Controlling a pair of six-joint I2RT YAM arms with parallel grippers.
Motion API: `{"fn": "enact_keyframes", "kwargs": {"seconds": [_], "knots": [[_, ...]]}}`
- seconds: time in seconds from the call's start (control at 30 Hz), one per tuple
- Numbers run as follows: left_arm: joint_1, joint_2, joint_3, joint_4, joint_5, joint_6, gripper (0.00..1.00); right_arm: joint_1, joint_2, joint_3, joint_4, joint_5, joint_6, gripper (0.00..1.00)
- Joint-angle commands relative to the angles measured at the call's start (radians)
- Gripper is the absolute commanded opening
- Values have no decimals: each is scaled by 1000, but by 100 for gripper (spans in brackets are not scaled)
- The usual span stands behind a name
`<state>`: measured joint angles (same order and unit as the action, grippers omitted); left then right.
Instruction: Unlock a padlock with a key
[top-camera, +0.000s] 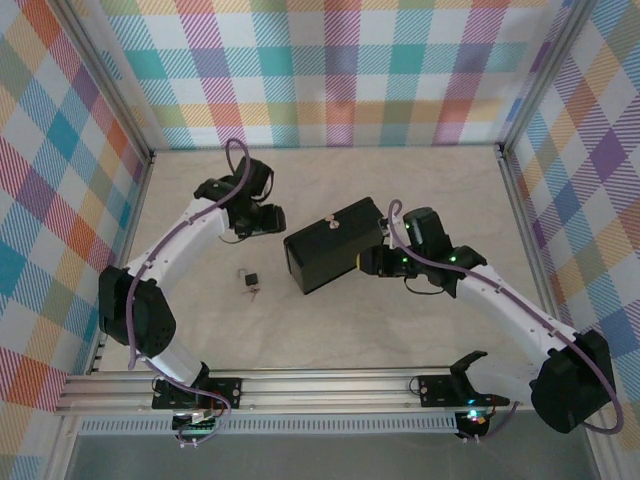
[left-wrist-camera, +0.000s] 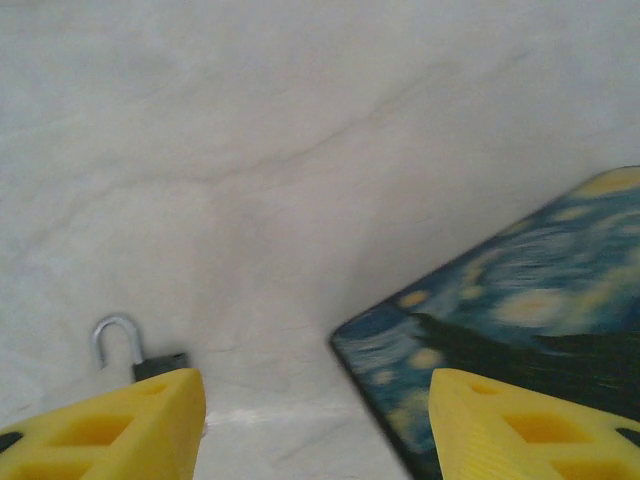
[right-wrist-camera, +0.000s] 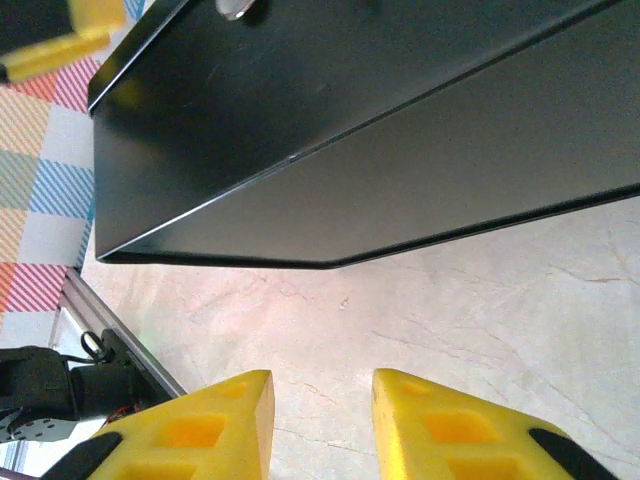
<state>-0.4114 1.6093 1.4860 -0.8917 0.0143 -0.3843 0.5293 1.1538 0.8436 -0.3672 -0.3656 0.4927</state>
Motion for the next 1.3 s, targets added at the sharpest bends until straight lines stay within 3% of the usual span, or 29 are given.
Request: {"fn": "enact_keyframes", "kwargs": {"seconds": [0.0, 0.07, 0.23, 0.37, 0.63, 0.77, 0.97, 1.27], "knots": [[-6, -6, 79, -31, 131, 41, 60, 7, -7, 16, 30, 52, 36, 31], [-38, 11, 125, -17, 162, 83, 60, 7, -3, 37, 19, 74, 36, 31], [-130, 77, 210, -6, 118, 165, 60, 6, 25, 106, -38, 147, 45, 36], [-168, 133, 235, 18, 126, 210, 59, 6, 55, 97, 5, 148, 128, 40], [-185, 172, 217, 49, 144, 253, 58, 7, 73, 24, 179, 109, 294, 41], [-193, 161, 174, 82, 223, 266, 56, 12, 91, 8, 221, 132, 363, 40], [-201, 156, 157, 87, 299, 265, 56, 14, 121, -6, 219, 170, 384, 39], [-236, 134, 151, 85, 295, 275, 54, 14, 31, -60, 225, 250, 444, 46]]}}
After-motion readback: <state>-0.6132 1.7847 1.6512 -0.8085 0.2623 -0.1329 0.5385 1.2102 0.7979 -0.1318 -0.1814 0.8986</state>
